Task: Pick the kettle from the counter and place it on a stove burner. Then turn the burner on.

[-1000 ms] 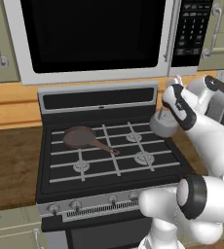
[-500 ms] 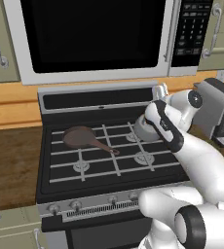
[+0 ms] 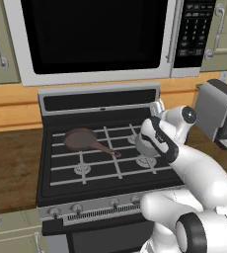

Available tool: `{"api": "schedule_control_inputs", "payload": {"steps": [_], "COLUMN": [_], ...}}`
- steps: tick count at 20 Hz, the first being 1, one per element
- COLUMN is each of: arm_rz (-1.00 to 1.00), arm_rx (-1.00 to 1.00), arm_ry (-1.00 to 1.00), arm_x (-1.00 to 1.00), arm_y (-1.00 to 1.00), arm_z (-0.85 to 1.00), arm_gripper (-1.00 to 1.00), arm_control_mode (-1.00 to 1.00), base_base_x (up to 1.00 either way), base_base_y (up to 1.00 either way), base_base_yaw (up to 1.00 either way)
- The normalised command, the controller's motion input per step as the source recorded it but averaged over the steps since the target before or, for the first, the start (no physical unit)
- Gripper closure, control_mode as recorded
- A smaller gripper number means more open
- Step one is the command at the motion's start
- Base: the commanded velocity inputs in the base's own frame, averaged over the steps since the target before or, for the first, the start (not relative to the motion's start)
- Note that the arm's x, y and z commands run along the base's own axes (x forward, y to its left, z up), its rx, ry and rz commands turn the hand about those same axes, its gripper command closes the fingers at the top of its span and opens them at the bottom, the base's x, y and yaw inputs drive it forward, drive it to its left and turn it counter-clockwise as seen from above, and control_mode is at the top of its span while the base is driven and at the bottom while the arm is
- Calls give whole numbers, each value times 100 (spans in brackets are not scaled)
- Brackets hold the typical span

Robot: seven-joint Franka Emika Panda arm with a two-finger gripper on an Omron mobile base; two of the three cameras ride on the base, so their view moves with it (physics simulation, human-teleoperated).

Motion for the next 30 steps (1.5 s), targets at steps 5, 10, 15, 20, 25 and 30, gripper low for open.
{"api": "schedule_control_inputs", "payload": {"steps": [5, 10, 15, 20, 25, 30], "arm_rz": [0, 0, 0, 0, 0, 0], "arm_rx": [-7, -5, -1, 0, 0, 0], "arm_ry": [11, 8, 1, 0, 0, -1], "arm_x": [0, 0, 0, 0, -4, -20], "arm_y": [10, 9, 1, 0, 0, 0], "arm_z": [-53, -50, -20, 0, 0, 6], "arm_gripper": [100, 100, 100, -100, -100, -100], "arm_control_mode": [-100, -100, -100, -100, -100, -100], "base_base_x": [0, 0, 0, 0, 0, 0], "base_base_y": [0, 0, 0, 0, 0, 0], "base_base_yaw": [0, 0, 0, 0, 0, 0]}}
